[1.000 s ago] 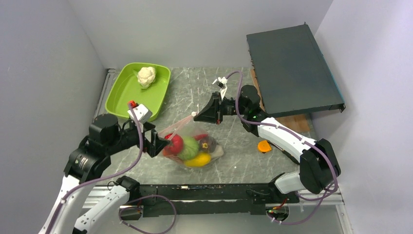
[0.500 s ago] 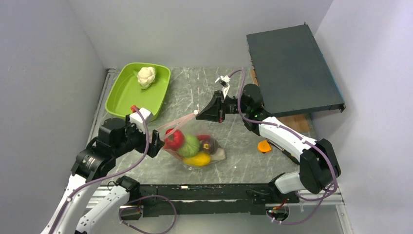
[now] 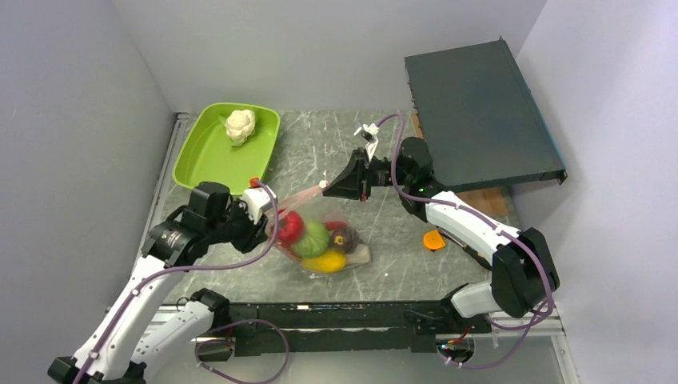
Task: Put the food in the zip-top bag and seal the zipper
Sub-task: Adjust the zipper food storage bag at the center of the board.
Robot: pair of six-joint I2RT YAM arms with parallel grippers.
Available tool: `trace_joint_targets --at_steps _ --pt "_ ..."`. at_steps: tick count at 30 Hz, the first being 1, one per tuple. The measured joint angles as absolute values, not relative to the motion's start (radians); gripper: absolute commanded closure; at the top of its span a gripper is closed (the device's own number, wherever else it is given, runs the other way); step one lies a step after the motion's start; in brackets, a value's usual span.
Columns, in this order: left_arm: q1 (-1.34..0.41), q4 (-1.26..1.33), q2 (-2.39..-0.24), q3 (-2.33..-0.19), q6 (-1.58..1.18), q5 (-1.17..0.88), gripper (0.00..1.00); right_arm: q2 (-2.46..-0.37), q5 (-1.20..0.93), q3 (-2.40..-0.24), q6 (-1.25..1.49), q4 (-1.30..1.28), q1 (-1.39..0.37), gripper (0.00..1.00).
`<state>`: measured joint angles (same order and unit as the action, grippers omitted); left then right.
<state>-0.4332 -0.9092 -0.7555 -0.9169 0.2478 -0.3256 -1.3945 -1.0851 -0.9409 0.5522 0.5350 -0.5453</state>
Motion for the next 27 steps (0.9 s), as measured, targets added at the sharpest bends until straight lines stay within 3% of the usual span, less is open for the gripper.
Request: trace_joint_targets --at_steps 3,10,14,19,27 --pt "-0.433 -0.957 -0.793 -0.956 0.263 -0.327 1.0 -1.394 -1.084 -0.941 0.551 0.535 -0.544 1.0" --pt "-0.432 -1.092 -0.854 -1.187 0.294 -0.317 1.0 -1.39 -1.033 -0.945 0.501 0.484 -0.543 1.0" --pt "-0.432 -1.076 -0.843 -1.304 0.283 -0.427 1.0 -1.37 -0.978 -0.948 0.49 0.456 -0.55 1.0" --pt "-0.432 -0.953 -0.801 -1.271 0.203 -0.58 1.0 -1.354 -0.916 -0.939 0.501 0.481 -0.567 1.0" --pt "-0.428 -0.987 -0.945 -1.258 0.192 -0.605 1.0 -1.373 -0.786 -0.889 0.479 0.44 -0.556 1.0"
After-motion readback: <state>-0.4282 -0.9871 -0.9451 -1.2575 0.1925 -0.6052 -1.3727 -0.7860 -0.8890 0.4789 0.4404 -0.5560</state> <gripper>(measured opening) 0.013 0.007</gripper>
